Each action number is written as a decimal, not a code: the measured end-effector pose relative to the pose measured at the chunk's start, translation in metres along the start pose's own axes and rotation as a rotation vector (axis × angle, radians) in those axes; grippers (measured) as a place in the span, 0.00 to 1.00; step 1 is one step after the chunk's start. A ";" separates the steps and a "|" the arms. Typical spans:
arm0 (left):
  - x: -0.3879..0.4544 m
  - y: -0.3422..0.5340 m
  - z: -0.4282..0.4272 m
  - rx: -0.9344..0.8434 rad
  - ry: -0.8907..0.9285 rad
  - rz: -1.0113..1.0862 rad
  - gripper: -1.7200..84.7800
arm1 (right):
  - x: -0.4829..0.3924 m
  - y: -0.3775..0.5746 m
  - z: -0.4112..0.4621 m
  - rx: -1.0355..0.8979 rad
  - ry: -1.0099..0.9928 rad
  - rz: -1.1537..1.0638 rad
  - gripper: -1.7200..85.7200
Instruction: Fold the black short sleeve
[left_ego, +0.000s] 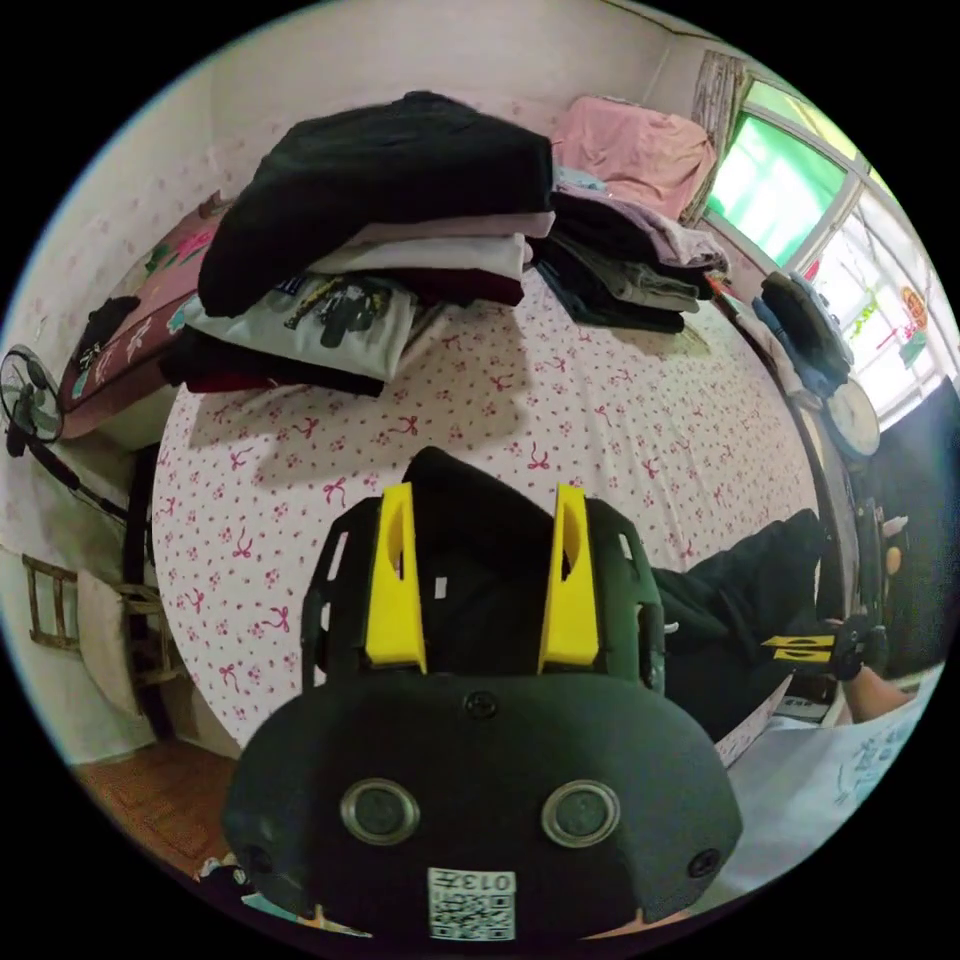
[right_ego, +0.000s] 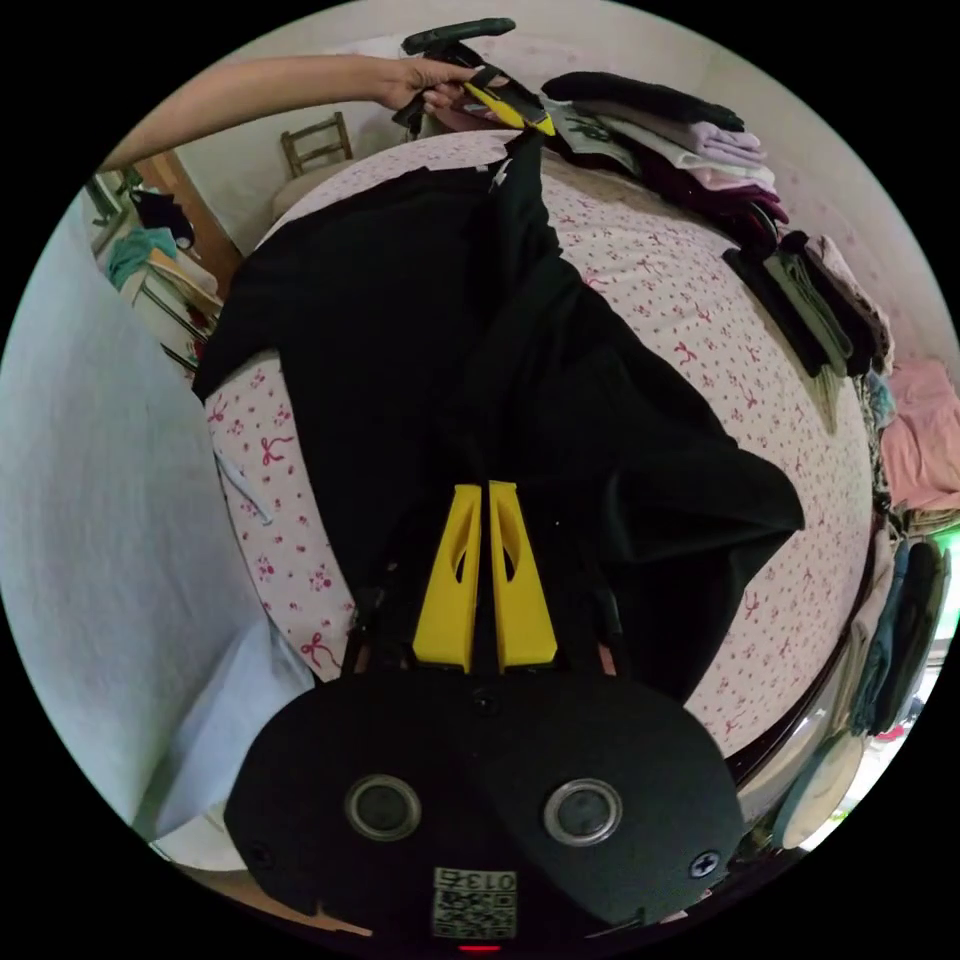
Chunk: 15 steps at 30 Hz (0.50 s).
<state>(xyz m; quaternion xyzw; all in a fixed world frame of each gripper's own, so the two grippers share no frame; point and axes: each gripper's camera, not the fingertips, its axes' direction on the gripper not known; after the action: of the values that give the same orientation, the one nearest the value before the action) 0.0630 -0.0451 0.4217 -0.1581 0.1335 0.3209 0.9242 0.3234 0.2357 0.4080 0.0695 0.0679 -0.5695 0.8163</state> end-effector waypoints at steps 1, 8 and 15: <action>-0.004 -0.001 0.011 -0.051 0.002 -0.022 0.21 | 0.003 0.002 0.000 -0.007 -0.029 0.013 0.03; -0.010 0.026 0.004 -0.008 0.055 0.008 0.03 | 0.018 0.022 -0.012 0.010 -0.057 0.099 0.03; -0.015 0.139 -0.059 0.174 0.132 0.042 0.03 | 0.057 0.109 -0.070 0.445 -0.155 0.506 0.03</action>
<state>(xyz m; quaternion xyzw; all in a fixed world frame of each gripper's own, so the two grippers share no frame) -0.0456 0.0277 0.3438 -0.0951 0.2245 0.3162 0.9168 0.4434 0.2338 0.3329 0.2171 -0.1396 -0.3533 0.8992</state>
